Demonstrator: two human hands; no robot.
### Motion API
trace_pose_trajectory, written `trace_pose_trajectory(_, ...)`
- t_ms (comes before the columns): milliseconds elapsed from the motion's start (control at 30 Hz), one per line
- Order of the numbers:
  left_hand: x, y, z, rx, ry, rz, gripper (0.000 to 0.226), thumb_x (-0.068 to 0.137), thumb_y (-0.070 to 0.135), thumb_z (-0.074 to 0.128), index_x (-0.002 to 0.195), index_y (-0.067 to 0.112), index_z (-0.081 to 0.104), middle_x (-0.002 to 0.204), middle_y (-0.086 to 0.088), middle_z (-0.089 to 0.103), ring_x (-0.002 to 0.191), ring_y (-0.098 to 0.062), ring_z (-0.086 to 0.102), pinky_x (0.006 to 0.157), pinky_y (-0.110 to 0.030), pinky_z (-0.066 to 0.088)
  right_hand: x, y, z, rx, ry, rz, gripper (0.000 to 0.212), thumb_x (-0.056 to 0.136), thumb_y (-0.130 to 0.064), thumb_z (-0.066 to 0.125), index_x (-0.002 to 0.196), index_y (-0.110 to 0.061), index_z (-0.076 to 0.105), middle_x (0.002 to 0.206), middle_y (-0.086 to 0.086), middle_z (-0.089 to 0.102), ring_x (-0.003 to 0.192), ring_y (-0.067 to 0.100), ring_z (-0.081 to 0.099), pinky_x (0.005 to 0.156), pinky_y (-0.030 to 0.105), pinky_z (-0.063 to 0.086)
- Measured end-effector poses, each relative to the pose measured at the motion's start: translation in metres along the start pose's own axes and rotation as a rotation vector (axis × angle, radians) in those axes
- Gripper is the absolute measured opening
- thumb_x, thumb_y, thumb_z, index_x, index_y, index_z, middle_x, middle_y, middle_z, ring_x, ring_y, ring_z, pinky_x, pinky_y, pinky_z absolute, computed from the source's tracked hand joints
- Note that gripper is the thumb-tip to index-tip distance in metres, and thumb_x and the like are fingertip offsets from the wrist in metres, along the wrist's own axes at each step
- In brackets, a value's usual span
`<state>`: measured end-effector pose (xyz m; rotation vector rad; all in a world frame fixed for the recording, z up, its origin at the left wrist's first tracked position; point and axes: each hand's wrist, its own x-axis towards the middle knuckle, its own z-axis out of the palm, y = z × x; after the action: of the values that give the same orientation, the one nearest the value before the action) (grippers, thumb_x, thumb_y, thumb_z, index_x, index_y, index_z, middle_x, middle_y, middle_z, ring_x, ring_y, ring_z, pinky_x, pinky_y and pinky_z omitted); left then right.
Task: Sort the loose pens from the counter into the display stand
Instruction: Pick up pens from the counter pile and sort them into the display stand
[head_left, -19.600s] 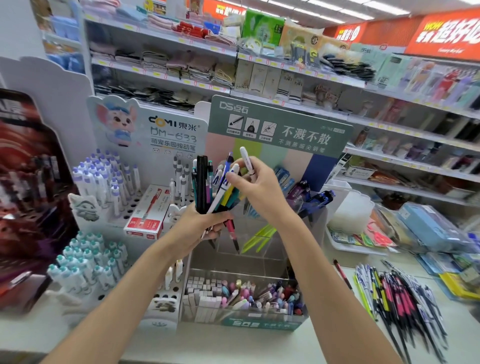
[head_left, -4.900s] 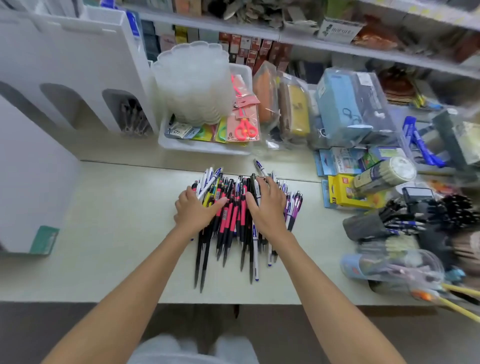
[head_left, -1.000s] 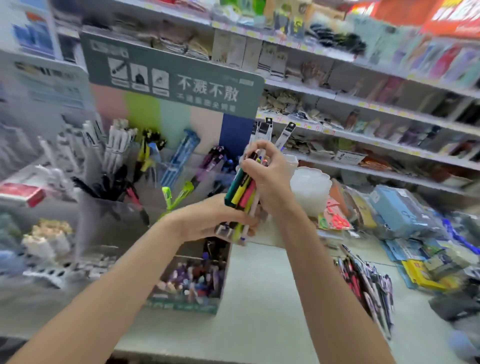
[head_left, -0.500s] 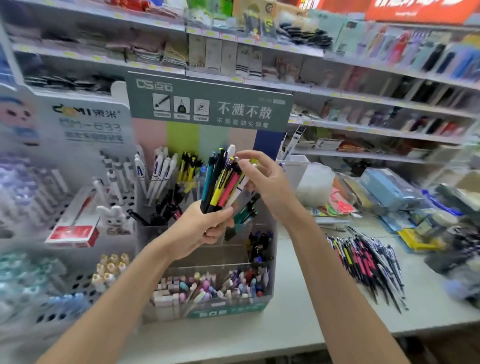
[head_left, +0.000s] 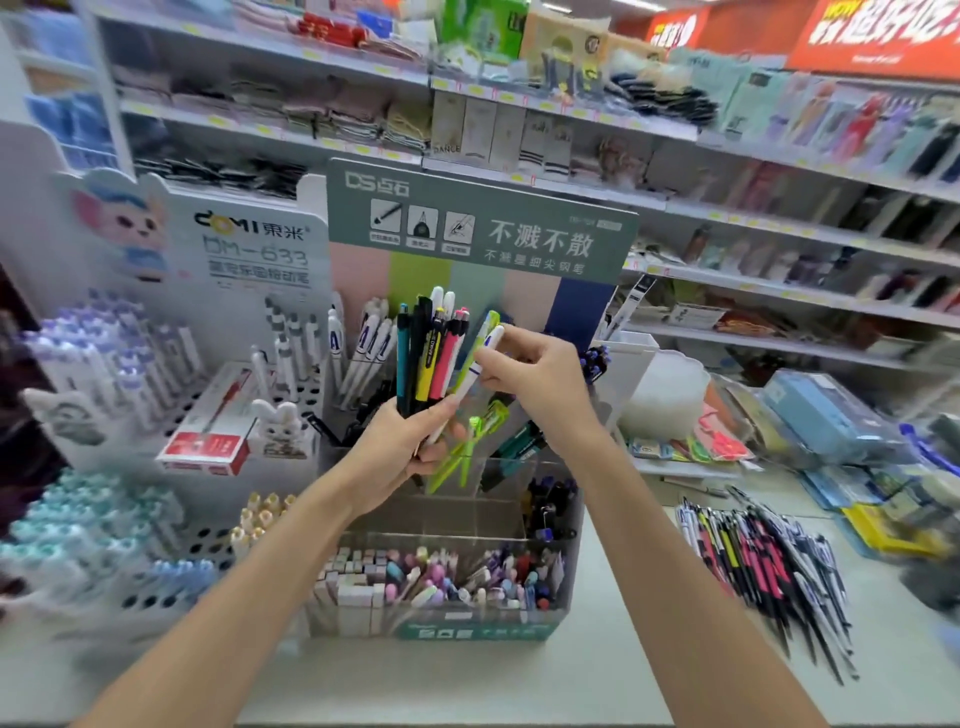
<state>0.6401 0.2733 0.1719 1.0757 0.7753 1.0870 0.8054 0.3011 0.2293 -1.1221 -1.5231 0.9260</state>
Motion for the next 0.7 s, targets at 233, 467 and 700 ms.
trace_pose_trajectory(233, -0.003, -0.006, -0.021, -0.034, 0.066, -0.013, 0.037, 0.087, 0.027, 0.062, 0.108, -0.003, 0.057, 0.069, -0.004, 0.059, 0.046, -0.008, 0.037, 0.039, -0.015, 0.027, 0.016, -0.013, -0.001, 0.448, 0.245, 0.099, 0.015, 0.098, 0.000, 0.046, 0.089, -0.008, 0.055, 0.081, 0.008, 0.061, 0.078, 0.023, 0.068, 0.079, 0.038, 0.058)
trace_pose_trajectory(467, -0.014, -0.007, -0.036, -0.004, -0.166, -0.124, 0.038, 0.092, 0.025, 0.063, 0.117, 0.001, 0.047, 0.073, -0.005, 0.053, 0.049, -0.007, 0.032, 0.042, -0.014, 0.024, 0.039, -0.021, 0.009, -0.072, -0.259, 0.065, 0.012, 0.094, -0.028, 0.063, 0.096, -0.019, 0.070, 0.099, -0.009, 0.070, 0.083, -0.005, 0.061, 0.076, 0.014, 0.044)
trace_pose_trajectory(700, -0.029, -0.002, -0.054, 0.023, -0.243, -0.165, 0.035, 0.093, 0.022, 0.060, 0.123, 0.005, 0.061, 0.070, -0.003, 0.041, 0.050, -0.008, 0.024, 0.042, -0.016, 0.019, 0.039, -0.013, 0.028, 0.019, -0.522, 0.027, 0.021, 0.095, -0.029, 0.063, 0.113, -0.023, 0.073, 0.103, -0.010, 0.070, 0.091, 0.005, 0.059, 0.096, 0.029, 0.042)
